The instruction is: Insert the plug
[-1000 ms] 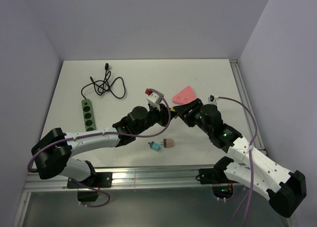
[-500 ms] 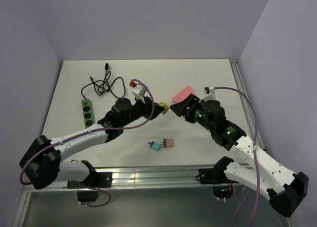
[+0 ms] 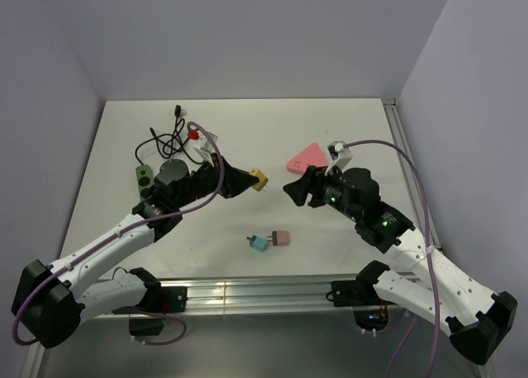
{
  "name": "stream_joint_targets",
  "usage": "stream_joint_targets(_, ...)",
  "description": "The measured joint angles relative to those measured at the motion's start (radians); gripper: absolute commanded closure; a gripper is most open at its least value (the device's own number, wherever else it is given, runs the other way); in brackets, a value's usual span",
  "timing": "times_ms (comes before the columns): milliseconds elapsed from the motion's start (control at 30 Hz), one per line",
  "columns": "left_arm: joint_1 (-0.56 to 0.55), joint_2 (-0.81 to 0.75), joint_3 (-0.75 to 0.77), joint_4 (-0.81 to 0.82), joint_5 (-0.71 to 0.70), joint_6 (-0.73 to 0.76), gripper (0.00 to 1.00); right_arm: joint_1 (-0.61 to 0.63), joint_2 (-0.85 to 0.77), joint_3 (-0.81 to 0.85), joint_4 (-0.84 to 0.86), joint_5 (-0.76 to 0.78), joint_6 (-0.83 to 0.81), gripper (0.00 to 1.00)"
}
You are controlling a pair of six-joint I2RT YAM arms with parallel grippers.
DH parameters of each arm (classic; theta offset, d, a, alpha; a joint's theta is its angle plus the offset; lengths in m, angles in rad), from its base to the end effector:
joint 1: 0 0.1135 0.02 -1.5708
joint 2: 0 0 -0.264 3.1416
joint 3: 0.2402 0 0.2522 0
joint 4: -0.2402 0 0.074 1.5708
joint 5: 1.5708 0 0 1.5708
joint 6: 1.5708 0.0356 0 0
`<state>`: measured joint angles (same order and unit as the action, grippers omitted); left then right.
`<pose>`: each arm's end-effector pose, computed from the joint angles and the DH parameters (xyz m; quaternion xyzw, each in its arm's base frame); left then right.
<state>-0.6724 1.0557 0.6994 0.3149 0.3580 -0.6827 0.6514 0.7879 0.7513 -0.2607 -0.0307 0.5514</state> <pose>0.1860 -0.1640 0.3096 0.1196 0.7107 -0.5272 0.4502 0.1469 0.1134 0.3195 -0.0493 0.8025 0.3466 0.4832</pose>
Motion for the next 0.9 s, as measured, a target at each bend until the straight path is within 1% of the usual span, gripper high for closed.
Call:
stream_joint_targets(67, 0.017, 0.000, 0.000, 0.002, 0.040, -0.051, 1.00, 0.001, -0.022, -0.044, 0.046, -0.060, -0.028, 0.30)
stream_joint_targets(167, 0.028, 0.000, -0.005, 0.019, 0.092, -0.126, 1.00, 0.001, -0.039, -0.089, 0.109, -0.158, -0.050, 0.35)
stream_joint_targets(200, 0.029, 0.000, -0.010, 0.036, 0.113, -0.154, 1.00, 0.001, -0.037, -0.094, 0.132, -0.193, -0.053, 0.37)
stream_joint_targets(300, 0.029, 0.004, -0.024, 0.080, 0.159, -0.214, 1.00, 0.001, -0.017, -0.098, 0.214, -0.291, -0.050, 0.39)
stream_joint_targets(433, 0.029, 0.005, -0.048, 0.142, 0.200, -0.269, 1.00, 0.001, 0.007, -0.102, 0.313, -0.383, -0.022, 0.40)
stream_joint_targets(633, 0.029, 0.002, -0.105, 0.222, 0.237, -0.325, 1.00, 0.001, 0.027, -0.128, 0.449, -0.486, 0.048, 0.44)
stream_joint_targets(900, 0.029, -0.077, -0.139, 0.245, 0.259, -0.332, 1.00, 0.001, 0.049, -0.156, 0.569, -0.556, 0.124, 0.46)
